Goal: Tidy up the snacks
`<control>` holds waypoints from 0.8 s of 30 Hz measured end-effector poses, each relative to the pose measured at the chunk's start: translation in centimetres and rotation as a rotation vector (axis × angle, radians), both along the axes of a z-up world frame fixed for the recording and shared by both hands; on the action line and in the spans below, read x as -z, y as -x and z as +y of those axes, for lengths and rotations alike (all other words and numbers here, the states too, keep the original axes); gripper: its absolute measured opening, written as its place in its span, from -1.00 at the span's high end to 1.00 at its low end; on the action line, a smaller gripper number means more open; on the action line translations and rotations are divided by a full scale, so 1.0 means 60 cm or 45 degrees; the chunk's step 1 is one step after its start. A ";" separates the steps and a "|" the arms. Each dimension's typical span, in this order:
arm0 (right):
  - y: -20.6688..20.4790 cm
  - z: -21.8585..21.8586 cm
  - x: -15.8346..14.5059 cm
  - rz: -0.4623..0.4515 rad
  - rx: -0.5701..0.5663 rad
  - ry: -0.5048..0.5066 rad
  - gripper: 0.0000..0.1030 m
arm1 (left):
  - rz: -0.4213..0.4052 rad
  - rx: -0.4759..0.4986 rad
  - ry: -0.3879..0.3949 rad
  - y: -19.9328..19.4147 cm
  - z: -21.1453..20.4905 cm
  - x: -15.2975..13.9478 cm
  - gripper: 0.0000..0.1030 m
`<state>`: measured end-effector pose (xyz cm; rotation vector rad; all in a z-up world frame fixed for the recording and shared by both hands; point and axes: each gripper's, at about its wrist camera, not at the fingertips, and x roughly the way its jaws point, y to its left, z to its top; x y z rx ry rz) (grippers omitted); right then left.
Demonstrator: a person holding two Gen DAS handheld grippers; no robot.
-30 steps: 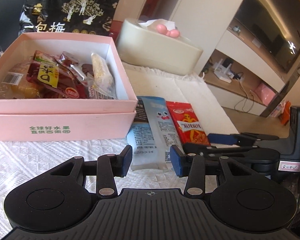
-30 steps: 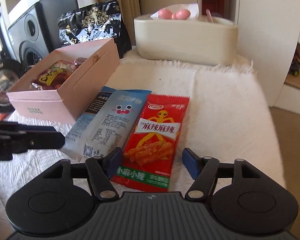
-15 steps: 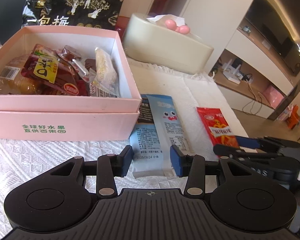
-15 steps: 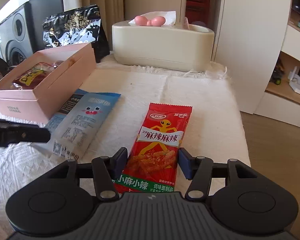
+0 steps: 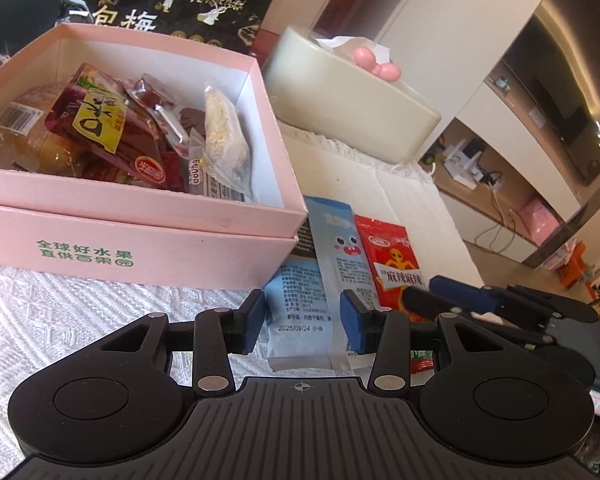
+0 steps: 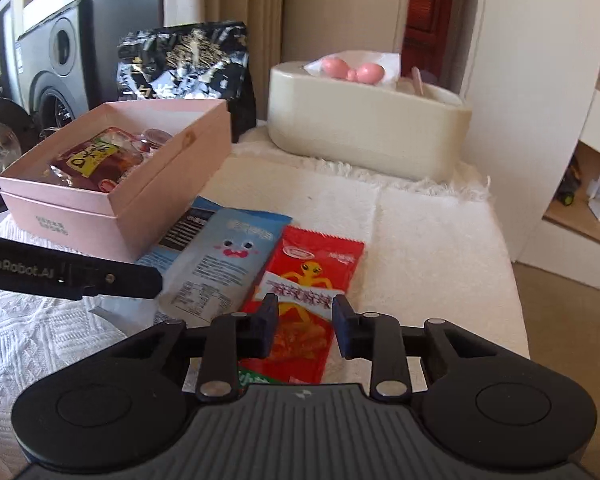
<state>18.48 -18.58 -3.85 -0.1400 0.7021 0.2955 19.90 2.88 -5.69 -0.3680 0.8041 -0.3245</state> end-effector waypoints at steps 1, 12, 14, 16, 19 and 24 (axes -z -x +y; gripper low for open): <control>0.002 0.005 0.000 0.000 -0.027 0.007 0.43 | -0.001 0.001 0.002 0.000 0.000 0.001 0.11; 0.049 0.019 -0.010 0.130 -0.262 -0.162 0.45 | 0.021 0.143 -0.015 0.073 -0.003 -0.017 0.24; 0.069 0.024 -0.013 0.157 -0.306 -0.178 0.45 | 0.026 0.154 -0.094 0.095 -0.005 -0.019 0.25; 0.093 0.028 -0.014 0.170 -0.362 -0.173 0.45 | 0.023 0.117 -0.168 0.109 -0.002 -0.020 0.25; 0.117 0.016 -0.021 0.148 -0.371 -0.188 0.45 | 0.020 0.081 -0.148 0.111 0.012 -0.020 0.25; 0.085 -0.012 -0.021 0.136 -0.203 -0.227 0.07 | -0.009 0.021 -0.026 0.091 0.026 -0.022 0.25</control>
